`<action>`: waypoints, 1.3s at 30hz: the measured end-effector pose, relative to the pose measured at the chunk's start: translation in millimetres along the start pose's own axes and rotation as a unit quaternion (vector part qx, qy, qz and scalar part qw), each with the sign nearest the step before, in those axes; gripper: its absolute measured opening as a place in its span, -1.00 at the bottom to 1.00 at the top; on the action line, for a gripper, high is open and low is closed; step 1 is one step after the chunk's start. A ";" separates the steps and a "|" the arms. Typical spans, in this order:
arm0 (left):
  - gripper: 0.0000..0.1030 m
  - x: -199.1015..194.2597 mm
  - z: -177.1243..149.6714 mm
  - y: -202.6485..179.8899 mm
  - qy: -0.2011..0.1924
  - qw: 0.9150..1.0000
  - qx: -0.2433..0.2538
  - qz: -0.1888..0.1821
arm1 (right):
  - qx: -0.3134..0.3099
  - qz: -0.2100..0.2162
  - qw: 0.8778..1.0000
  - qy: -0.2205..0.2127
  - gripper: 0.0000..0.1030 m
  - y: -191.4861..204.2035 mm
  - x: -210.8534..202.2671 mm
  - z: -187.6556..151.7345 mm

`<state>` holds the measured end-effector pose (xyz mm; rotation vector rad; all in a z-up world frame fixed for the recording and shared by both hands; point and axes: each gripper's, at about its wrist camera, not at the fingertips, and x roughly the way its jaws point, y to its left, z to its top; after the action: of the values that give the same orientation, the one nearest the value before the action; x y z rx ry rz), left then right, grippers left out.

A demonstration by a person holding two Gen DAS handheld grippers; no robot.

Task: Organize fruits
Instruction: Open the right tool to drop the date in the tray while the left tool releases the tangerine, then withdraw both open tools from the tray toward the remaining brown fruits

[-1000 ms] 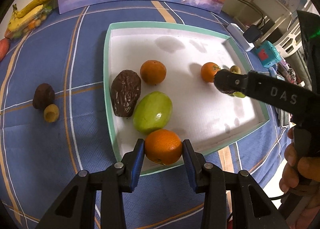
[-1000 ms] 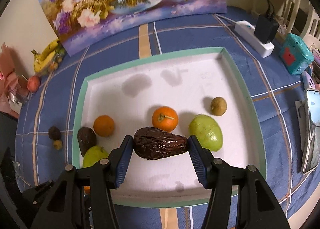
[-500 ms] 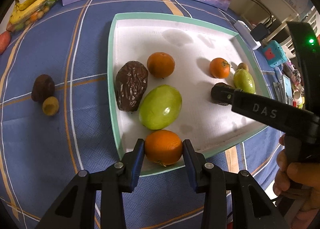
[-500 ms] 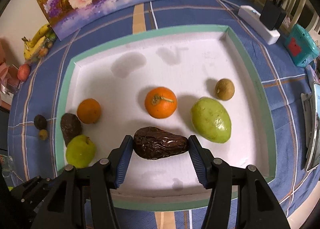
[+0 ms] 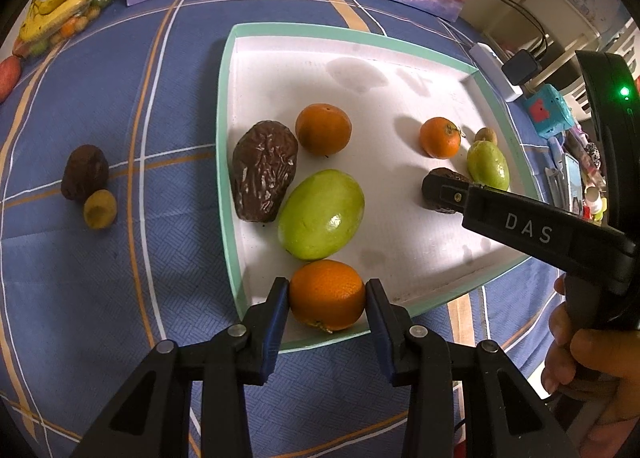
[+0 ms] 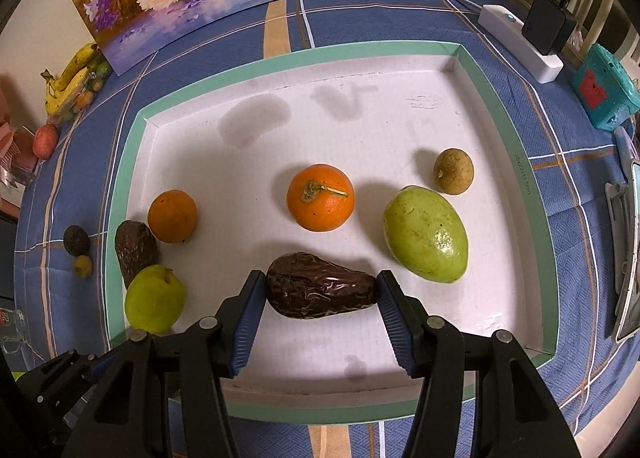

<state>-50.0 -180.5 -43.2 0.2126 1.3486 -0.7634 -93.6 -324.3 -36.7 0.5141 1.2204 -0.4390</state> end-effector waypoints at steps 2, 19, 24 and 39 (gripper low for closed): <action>-0.18 -0.9 0.1 -0.6 0.000 1.000 0.000 -0.001 | -0.001 0.000 1.000 0.001 0.13 0.9 1.1 0.9; -0.03 -43.4 3.3 11.3 -0.055 0.998 -0.005 -0.008 | -0.002 -0.009 0.999 -0.040 0.13 2.8 -25.3 4.5; -0.03 -59.0 6.7 25.8 -0.082 0.996 -0.032 -0.010 | 0.003 -0.007 0.998 -0.064 0.13 1.9 -38.7 5.2; -0.03 -84.5 8.1 74.2 -0.137 0.982 -0.129 0.001 | 0.008 0.012 0.994 -0.110 0.13 7.5 -58.5 9.2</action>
<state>-0.8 -98.3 16.3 -0.0939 1.1692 -0.5849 -99.0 -321.1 22.7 0.4811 0.9976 -0.4727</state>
